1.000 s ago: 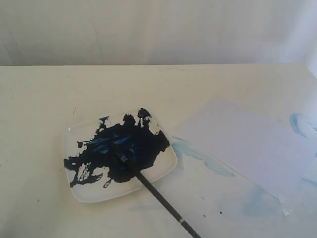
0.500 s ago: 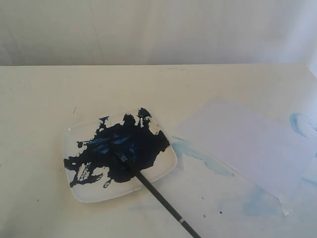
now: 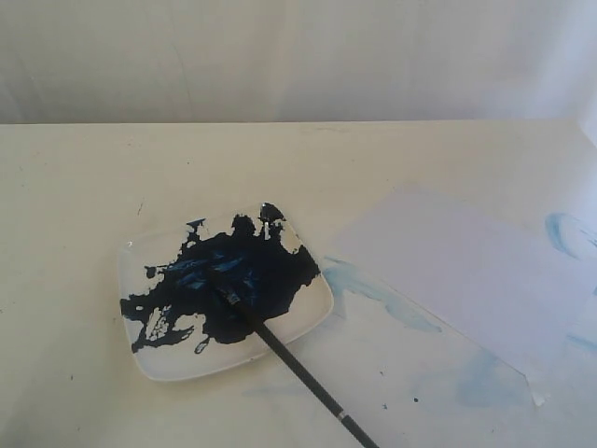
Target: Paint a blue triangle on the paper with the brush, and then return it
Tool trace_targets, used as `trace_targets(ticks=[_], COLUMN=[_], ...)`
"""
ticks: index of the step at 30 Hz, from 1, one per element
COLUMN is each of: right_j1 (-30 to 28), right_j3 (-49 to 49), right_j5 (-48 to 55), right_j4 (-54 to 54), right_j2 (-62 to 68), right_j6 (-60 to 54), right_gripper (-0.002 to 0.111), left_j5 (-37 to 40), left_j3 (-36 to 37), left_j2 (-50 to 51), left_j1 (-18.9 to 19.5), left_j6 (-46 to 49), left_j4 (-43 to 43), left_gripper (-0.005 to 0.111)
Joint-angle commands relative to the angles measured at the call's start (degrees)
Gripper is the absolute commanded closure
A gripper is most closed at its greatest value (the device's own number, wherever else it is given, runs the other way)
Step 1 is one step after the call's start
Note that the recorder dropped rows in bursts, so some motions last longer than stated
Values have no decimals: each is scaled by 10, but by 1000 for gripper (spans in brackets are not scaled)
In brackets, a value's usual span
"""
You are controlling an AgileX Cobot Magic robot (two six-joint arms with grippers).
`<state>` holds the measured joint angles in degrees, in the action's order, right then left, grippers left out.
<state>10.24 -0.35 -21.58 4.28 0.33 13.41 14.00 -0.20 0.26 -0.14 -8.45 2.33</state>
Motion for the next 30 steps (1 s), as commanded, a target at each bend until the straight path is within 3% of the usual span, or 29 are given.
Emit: trace_targets(ticks=[1, 3, 12, 21, 30], right_j1=[0, 0, 0, 18, 75], right_j3=[-29, -45, -133, -265, -350], right_j5=[176, 244, 372, 565, 649], right_j4=[23, 23, 95, 281, 323], right_j2=[0, 29, 235, 448, 610], right_j6=[-28, -28, -44, -337, -418], right_gripper=[108, 108, 108, 108, 108], left_j5=[0, 0, 0, 0, 0], left_j3=[2, 2, 2, 2, 2], left_j2=[-3, -3, -3, -3, -3], left_j1=[1, 1, 1, 1, 1], left_j6=[-4, -4, -4, -4, -4], left_j4=[-1, -1, -1, -1, -1], left_gripper=[107, 107, 107, 107, 107])
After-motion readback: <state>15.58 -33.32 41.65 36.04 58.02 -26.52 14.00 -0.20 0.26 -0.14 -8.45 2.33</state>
